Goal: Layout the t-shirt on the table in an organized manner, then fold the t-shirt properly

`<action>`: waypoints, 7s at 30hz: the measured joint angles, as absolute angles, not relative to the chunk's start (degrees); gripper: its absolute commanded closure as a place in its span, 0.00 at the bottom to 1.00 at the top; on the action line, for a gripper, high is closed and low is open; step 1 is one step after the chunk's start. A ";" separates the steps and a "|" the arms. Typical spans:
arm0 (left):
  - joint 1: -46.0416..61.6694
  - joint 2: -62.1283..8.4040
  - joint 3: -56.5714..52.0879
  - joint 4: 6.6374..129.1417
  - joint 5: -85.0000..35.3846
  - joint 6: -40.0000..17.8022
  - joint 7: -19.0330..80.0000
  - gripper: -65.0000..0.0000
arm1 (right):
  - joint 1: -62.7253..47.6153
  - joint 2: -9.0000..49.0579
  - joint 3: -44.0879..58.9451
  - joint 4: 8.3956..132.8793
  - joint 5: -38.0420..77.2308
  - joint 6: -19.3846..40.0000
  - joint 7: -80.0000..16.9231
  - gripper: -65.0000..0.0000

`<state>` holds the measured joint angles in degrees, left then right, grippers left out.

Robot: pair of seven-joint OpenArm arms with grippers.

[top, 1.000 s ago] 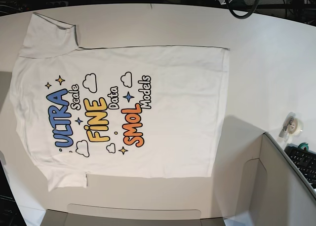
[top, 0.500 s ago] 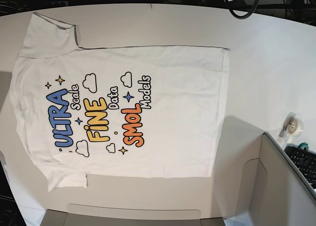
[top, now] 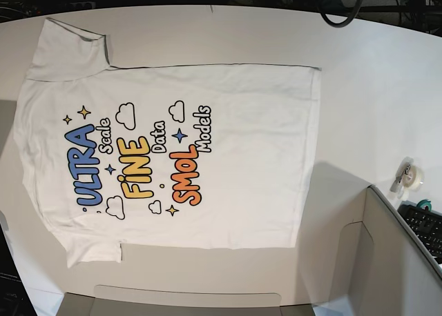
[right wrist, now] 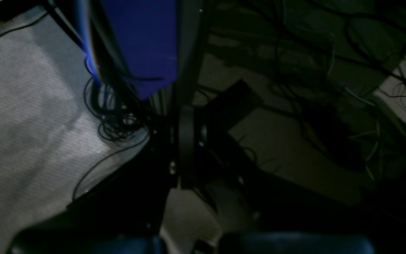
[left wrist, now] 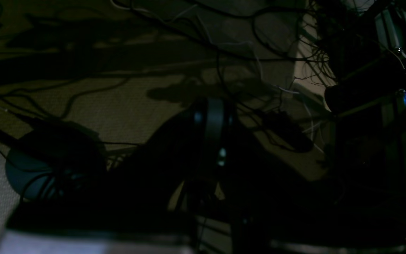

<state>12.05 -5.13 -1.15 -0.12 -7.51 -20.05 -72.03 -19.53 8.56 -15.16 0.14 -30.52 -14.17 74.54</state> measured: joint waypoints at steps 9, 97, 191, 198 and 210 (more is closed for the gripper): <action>13.13 -5.89 -1.23 0.03 -7.75 -20.03 -72.10 1.00 | -19.99 8.67 -14.98 0.14 -33.50 -14.35 74.48 1.00; 14.94 -9.41 -7.68 0.01 -7.55 -25.56 -72.29 1.00 | -11.49 16.97 11.88 0.10 -84.97 -39.68 74.63 1.00; 3.49 -6.07 -7.66 -0.05 -7.55 -20.56 -25.54 1.00 | -2.20 4.32 12.86 -0.23 -38.81 -6.98 20.43 1.00; 3.55 -6.24 -7.66 -0.03 -7.73 -20.56 -25.50 1.00 | 3.73 0.21 12.84 0.10 -38.81 -7.01 7.05 1.00; 2.52 -6.20 -7.66 -0.03 -7.53 -20.53 -25.47 1.00 | 4.40 -4.73 12.84 -0.12 -38.81 -7.03 4.69 1.00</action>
